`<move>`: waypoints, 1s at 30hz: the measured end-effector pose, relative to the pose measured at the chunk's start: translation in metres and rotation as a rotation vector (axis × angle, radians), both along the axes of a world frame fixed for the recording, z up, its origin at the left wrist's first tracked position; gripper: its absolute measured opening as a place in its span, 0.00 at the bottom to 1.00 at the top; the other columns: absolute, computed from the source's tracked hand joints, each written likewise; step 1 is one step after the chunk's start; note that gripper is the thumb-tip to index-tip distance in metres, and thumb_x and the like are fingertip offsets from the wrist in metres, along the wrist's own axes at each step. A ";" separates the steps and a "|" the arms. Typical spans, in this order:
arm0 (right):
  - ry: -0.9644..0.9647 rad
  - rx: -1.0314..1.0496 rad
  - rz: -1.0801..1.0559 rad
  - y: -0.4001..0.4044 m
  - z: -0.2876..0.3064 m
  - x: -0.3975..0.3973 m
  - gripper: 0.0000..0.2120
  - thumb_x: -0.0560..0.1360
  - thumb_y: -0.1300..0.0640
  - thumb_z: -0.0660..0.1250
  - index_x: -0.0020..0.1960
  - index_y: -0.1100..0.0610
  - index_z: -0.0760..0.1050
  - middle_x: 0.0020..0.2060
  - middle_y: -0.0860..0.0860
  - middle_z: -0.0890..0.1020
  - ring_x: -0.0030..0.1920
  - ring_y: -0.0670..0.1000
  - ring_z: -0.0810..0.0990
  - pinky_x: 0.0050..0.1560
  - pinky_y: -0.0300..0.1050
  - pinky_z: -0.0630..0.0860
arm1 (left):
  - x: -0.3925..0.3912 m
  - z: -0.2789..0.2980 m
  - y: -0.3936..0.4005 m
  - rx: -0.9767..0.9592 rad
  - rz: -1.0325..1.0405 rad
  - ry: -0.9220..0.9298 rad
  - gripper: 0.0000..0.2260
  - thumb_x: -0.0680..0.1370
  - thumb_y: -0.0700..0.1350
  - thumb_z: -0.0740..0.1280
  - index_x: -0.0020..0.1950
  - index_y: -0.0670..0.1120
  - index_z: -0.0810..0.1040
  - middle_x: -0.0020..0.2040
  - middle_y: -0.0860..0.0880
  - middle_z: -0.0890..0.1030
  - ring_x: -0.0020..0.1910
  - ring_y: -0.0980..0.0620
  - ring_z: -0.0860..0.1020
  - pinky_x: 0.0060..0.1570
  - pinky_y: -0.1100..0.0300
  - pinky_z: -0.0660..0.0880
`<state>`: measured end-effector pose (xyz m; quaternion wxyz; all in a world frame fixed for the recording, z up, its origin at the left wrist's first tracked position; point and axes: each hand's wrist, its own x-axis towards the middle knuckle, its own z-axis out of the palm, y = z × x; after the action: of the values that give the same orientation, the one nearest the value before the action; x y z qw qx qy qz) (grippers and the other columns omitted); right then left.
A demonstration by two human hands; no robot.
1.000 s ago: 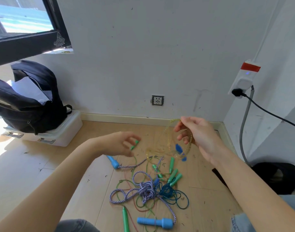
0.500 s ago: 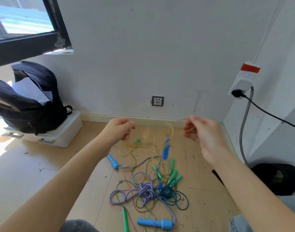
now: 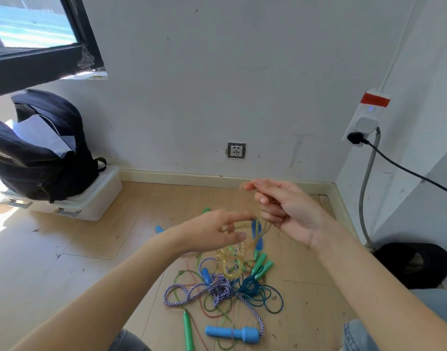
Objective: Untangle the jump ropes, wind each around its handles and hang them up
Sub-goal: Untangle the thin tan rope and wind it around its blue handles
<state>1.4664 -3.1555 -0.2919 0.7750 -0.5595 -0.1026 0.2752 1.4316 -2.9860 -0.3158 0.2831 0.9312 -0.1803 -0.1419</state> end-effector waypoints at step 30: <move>-0.108 0.110 -0.087 -0.007 0.004 0.001 0.16 0.75 0.70 0.57 0.55 0.57 0.77 0.57 0.50 0.81 0.25 0.43 0.75 0.17 0.31 0.57 | 0.000 0.002 0.042 -0.162 0.390 0.252 0.08 0.72 0.54 0.70 0.43 0.51 0.79 0.44 0.55 0.80 0.47 0.57 0.76 0.51 0.62 0.70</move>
<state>1.4673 -3.1623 -0.2882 0.8092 -0.5339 -0.1351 0.2048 1.4314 -2.9436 -0.3138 0.3990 0.8977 0.0287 -0.1849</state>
